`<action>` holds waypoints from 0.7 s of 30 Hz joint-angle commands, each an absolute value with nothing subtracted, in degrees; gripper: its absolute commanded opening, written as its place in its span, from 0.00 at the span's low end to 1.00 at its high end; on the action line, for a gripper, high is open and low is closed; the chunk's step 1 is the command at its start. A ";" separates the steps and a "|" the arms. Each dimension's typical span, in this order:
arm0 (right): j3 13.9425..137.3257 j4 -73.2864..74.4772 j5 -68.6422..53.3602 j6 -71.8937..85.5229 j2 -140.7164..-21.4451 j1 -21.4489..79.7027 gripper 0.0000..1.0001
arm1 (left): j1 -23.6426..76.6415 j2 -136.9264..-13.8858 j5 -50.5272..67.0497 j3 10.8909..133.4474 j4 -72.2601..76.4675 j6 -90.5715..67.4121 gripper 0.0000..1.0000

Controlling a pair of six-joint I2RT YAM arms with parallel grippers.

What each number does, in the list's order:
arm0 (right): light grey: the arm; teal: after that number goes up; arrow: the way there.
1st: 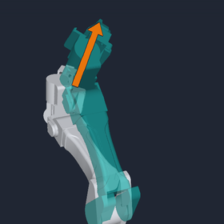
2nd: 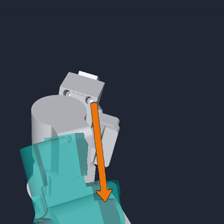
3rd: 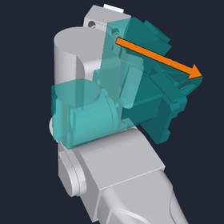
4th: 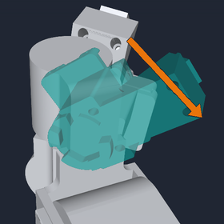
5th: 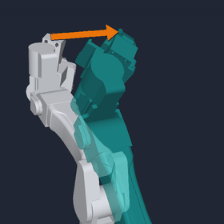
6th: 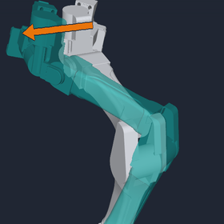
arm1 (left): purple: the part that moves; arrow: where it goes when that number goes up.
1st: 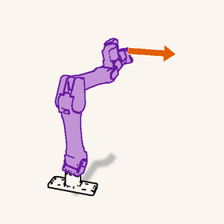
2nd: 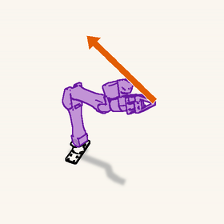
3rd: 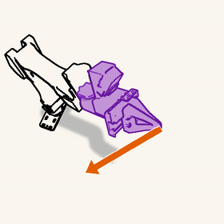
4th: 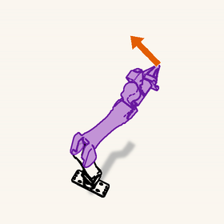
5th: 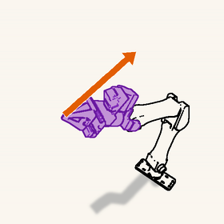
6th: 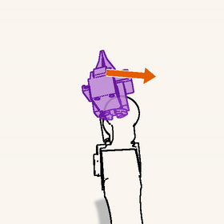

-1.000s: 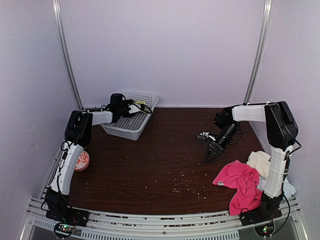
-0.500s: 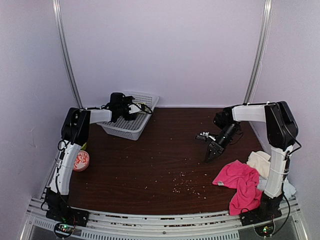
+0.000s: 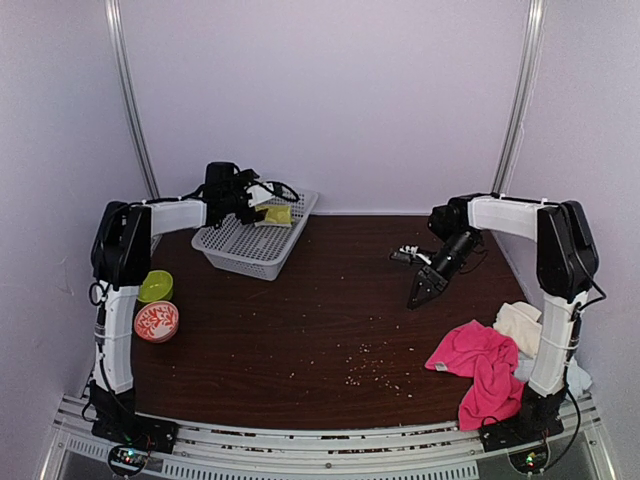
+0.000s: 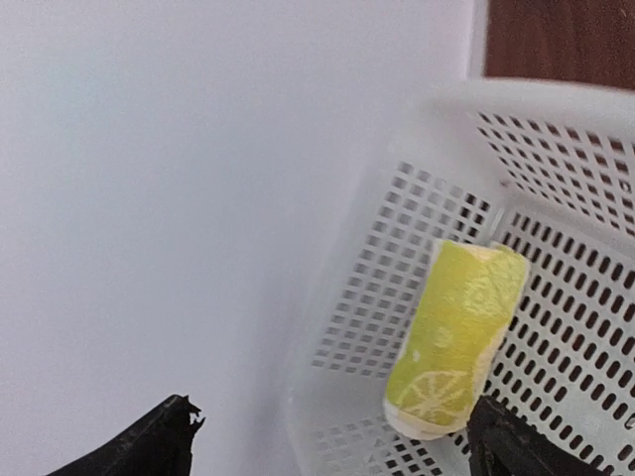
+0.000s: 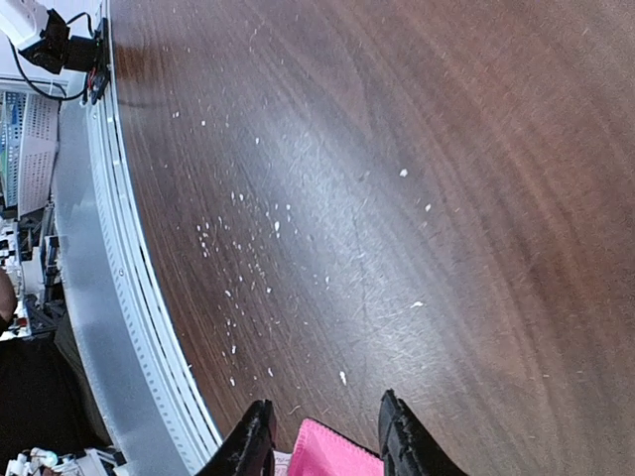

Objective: Roll the towels
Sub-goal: Place the towel in the bin.

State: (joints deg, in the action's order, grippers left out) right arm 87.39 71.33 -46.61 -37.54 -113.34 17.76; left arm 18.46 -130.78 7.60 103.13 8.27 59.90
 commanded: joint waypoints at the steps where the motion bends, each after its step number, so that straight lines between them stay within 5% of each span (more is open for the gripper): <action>1: 94.55 72.07 -45.82 -36.25 -108.88 15.29 0.37 | 21.87 -120.74 1.92 102.28 4.43 49.93 0.98; 7: 93.40 58.18 -37.39 -26.13 -100.24 10.93 0.40 | 27.39 -105.78 0.26 94.45 -0.76 32.76 0.98; 10: 88.21 52.09 -28.77 -22.59 -92.85 8.98 0.49 | 28.12 -98.80 1.24 90.80 -1.46 15.66 0.98; 13: 81.18 50.31 -22.51 -22.97 -85.35 8.58 0.98 | 27.10 -92.90 13.81 80.23 7.51 3.28 0.98; 21: 64.59 53.88 -11.06 -25.23 -70.85 7.56 1.00 | 28.47 -91.16 32.98 66.43 21.78 -14.66 0.92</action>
